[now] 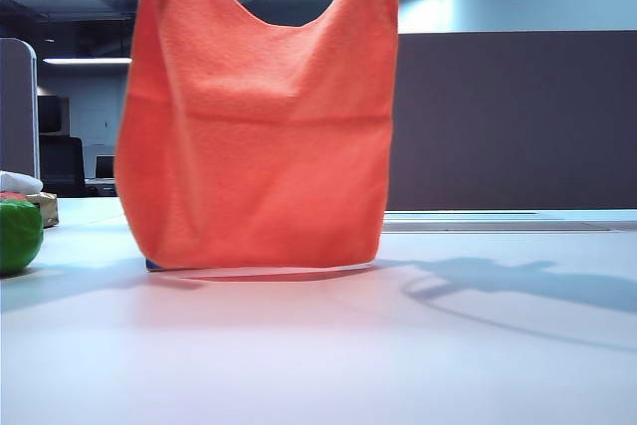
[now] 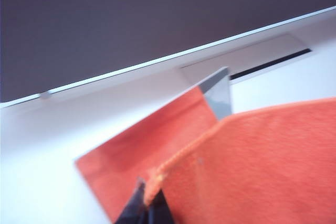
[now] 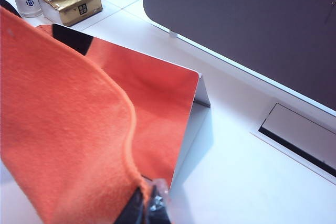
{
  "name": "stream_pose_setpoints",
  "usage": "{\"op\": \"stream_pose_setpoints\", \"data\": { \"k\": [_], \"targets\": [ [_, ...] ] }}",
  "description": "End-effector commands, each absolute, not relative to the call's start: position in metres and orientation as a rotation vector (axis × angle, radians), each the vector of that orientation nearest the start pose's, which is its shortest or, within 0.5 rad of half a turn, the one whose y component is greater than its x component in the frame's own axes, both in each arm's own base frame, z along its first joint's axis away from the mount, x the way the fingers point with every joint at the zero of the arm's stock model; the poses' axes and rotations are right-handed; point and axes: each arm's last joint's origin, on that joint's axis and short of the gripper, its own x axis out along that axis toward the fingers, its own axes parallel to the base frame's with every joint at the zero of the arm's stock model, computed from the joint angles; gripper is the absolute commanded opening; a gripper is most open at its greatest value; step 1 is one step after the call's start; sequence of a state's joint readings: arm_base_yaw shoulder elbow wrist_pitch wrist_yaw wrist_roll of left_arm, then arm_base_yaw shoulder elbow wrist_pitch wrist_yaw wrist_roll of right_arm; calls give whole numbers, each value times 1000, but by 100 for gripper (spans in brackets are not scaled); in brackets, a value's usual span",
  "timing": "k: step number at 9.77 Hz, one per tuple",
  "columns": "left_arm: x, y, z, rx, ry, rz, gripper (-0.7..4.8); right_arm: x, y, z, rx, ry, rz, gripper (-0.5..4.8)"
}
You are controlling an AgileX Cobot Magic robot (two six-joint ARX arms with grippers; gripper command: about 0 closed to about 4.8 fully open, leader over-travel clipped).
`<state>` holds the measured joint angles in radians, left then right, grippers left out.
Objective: Pick up the cloth from the table and use it to cover the mirror.
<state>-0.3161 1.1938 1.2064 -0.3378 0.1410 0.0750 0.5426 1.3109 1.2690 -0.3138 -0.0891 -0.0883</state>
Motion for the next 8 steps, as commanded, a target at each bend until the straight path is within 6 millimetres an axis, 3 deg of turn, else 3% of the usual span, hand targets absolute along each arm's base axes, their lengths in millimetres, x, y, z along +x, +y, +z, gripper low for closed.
{"op": "stream_pose_setpoints", "data": {
  "k": [1,2,5,6,8],
  "targets": [
    [246,-59,382,114,306,-332,-6,258,158,380,-187,296,633,-1],
    [246,-45,383,96,305,-312,-6,271,162,385,-188,298,609,-1],
    [249,-47,380,40,315,-380,-6,284,165,378,-199,316,563,-1],
    [261,-50,351,-50,317,-403,-6,302,173,366,-193,295,552,-1],
    [267,-51,339,-51,338,-404,-6,309,177,360,-211,283,556,-1]
  ]
}}
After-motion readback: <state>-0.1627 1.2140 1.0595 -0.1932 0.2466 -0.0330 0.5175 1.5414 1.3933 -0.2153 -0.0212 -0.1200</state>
